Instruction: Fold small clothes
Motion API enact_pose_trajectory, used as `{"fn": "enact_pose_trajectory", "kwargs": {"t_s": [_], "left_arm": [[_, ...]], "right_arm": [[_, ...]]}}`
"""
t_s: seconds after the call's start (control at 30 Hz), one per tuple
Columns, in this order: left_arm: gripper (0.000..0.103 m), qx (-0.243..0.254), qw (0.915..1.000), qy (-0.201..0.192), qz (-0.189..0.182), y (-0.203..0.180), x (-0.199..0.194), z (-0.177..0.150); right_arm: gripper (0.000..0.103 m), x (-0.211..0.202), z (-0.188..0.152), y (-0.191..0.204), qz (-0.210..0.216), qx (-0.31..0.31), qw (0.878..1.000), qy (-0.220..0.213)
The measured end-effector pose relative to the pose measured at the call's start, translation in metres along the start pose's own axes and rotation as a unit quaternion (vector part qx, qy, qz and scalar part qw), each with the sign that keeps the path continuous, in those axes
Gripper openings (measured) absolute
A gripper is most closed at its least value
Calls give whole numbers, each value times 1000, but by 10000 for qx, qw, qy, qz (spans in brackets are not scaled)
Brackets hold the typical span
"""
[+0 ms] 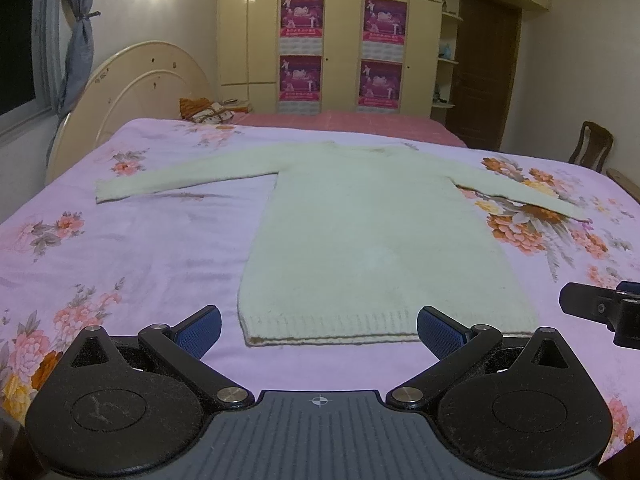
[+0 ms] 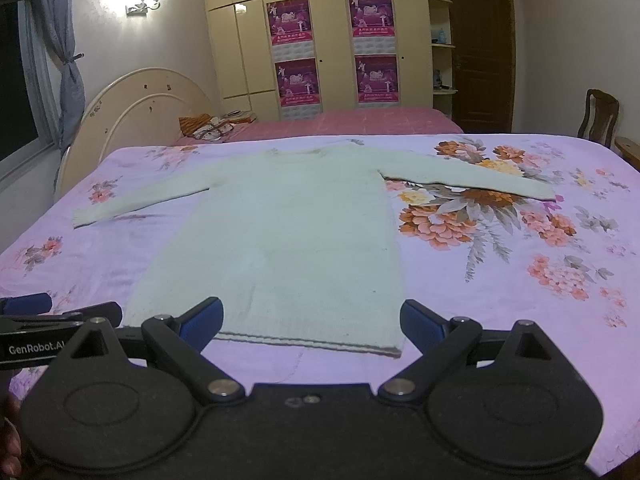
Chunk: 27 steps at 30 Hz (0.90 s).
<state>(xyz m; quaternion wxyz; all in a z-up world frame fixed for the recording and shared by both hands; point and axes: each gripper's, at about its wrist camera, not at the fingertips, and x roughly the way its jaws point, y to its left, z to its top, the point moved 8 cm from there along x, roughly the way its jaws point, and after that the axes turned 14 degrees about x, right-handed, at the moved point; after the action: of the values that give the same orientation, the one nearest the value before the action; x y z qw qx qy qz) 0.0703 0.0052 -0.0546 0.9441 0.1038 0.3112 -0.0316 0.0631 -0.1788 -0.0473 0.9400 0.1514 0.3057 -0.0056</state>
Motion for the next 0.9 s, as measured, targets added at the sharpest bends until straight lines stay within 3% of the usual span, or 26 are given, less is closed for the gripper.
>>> {"fn": "enact_pose_trajectory", "kwargs": {"t_s": [0.9], "left_arm": [[103,24,10000,10,-28,0,-1,0]], "right_arm": [[95,3,-1,-3,5,6,10000,10]]}}
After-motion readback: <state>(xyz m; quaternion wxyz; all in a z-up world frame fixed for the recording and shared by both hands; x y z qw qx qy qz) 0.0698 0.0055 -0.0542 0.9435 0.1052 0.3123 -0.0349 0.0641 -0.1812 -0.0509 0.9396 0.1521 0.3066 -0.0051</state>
